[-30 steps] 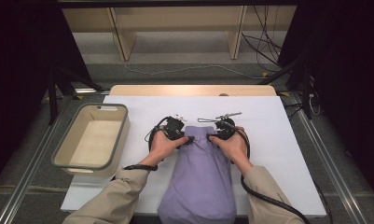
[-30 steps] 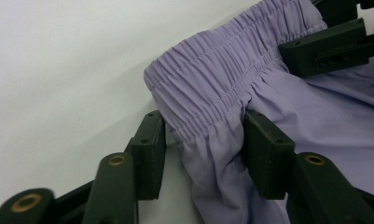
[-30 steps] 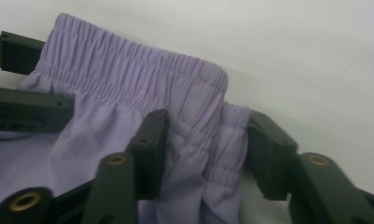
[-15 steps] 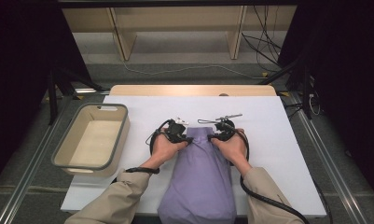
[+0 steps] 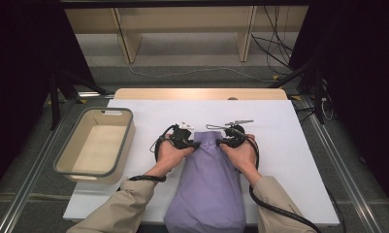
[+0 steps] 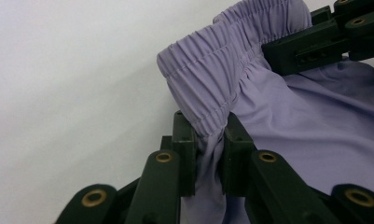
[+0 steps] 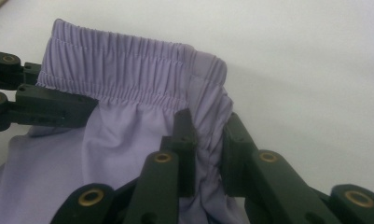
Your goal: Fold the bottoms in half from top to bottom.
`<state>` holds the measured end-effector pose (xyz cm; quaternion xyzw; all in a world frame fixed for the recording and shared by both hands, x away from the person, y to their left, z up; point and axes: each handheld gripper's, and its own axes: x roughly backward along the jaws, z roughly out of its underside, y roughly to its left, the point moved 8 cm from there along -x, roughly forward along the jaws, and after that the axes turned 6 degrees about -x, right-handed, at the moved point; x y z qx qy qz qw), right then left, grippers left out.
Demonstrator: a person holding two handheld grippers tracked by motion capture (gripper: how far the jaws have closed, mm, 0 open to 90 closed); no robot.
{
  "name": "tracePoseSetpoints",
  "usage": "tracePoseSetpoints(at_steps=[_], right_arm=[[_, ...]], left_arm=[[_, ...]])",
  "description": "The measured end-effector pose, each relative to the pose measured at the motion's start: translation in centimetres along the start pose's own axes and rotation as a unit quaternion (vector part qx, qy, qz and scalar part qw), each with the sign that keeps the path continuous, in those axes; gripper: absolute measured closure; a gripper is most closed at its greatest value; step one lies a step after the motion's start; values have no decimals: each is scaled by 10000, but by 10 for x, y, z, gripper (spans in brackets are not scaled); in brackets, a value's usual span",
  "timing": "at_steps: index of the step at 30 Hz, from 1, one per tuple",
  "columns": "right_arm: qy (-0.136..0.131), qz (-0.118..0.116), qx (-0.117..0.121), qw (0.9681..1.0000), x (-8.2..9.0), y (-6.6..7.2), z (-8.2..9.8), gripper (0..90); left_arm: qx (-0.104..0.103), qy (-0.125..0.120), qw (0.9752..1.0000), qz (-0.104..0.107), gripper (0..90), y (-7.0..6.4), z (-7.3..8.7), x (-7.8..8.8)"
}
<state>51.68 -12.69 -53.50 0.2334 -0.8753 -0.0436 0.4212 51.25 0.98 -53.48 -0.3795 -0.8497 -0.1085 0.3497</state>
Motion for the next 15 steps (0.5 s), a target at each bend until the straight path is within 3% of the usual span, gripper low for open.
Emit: tracePoseSetpoints(at_steps=[15], right_arm=[[-475, -96, 129, 9987, 17, 9, -19, 790]], left_arm=[[-35, -382, 9992, 129, 786, 7, -21, 20]])
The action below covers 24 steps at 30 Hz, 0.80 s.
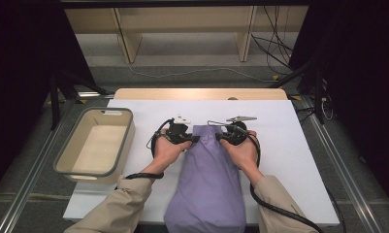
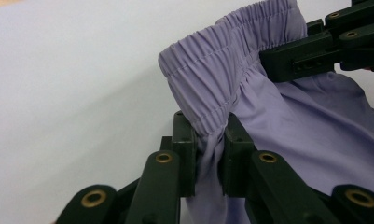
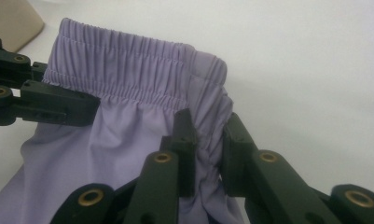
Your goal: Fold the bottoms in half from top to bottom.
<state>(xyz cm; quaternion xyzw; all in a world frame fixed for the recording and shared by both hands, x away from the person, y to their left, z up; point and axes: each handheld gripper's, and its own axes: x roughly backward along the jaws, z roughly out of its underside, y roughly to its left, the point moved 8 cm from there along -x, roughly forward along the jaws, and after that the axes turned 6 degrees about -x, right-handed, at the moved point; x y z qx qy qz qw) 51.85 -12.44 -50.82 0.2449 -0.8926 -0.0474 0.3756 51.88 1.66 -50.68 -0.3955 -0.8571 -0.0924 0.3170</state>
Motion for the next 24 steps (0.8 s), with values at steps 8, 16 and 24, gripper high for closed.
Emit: tracePoseSetpoints(at_steps=[8, 16, 24], right_arm=[[-224, 5, 102, 9997, 5, 3, -11, 790], [-368, 27, 158, 9992, 8, 3, -18, 789], [-513, 9, 236, 9984, 11, 6, -24, 789]], left_arm=[[-185, -87, 9997, -98, 786, 2, -13, 6], [-239, -197, 9994, -152, 786, 5, -18, 8], [-214, -344, 9990, -179, 785, 7, -24, 13]])
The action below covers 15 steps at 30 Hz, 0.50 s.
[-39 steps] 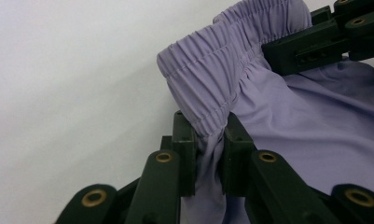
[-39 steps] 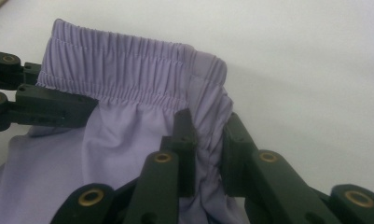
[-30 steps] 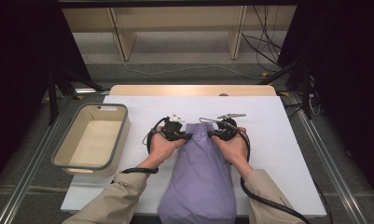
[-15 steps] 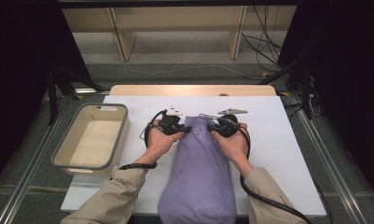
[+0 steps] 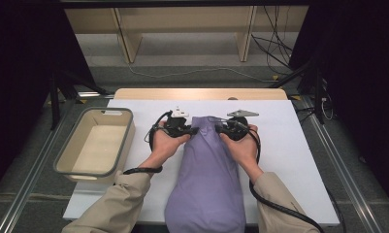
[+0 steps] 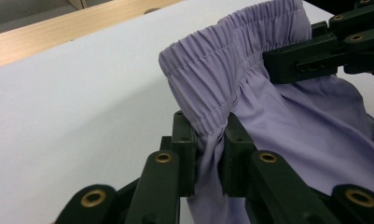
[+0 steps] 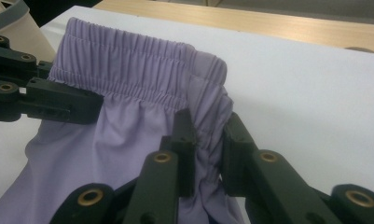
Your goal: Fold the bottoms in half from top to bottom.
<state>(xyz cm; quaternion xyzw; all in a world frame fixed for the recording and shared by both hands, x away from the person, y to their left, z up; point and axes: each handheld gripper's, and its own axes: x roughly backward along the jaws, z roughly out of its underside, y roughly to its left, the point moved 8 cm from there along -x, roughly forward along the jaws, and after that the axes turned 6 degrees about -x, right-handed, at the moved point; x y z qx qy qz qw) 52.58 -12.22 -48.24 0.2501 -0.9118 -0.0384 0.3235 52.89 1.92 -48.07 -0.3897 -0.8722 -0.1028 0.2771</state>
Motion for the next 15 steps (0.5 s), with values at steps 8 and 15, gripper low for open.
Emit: tracePoseSetpoints(at_steps=[8, 15], right_arm=[[-167, -18, 23, 9999, 4, 2, -7, 788], [-305, -10, 63, 9995, 7, 2, -11, 788]], left_arm=[[12, -159, 9999, -14, 785, 2, -5, 3], [-108, -293, 9995, -61, 785, 2, -10, 6]])
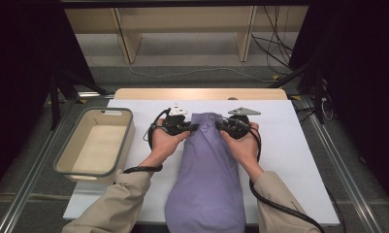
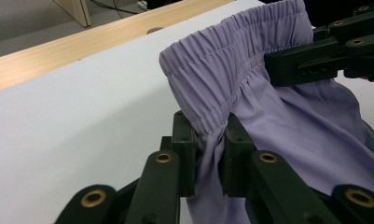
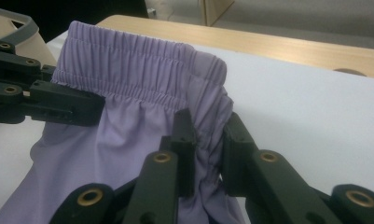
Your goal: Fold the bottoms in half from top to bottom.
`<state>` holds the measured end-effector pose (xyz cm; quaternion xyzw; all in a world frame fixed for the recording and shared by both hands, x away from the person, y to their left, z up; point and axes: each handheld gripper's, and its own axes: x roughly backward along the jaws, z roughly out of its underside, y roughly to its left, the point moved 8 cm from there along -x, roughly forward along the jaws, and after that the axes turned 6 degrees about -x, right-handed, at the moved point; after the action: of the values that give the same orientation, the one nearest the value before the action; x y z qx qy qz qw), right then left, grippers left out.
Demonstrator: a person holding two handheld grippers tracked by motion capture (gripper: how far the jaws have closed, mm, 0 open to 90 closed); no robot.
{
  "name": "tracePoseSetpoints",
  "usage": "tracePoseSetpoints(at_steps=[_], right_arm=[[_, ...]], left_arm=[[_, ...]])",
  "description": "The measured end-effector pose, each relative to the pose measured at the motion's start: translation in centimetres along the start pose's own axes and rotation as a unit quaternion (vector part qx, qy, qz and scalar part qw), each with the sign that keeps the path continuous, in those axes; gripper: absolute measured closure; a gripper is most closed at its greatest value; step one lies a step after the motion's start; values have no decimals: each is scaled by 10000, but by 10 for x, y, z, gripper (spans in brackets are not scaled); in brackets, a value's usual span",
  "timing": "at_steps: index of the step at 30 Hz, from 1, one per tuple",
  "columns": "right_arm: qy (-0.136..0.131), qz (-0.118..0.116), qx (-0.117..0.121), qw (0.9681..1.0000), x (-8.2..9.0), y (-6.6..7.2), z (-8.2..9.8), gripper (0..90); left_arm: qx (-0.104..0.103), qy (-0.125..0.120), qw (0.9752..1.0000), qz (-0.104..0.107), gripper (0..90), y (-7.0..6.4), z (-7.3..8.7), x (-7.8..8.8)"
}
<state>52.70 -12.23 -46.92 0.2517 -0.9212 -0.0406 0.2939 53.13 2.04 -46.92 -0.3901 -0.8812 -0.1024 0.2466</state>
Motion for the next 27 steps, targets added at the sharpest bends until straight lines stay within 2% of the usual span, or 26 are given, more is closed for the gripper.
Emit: tracePoseSetpoints(at_steps=[5, 27], right_arm=[[-128, 14, 47, 9999, 2, 0, -3, 787], [-289, 6, 178, 9994, 5, 6, -13, 786]], left_arm=[[-114, -109, 9999, -56, 785, -1, -3, 1], [-248, -240, 9993, -138, 785, 4, -10, 9]])
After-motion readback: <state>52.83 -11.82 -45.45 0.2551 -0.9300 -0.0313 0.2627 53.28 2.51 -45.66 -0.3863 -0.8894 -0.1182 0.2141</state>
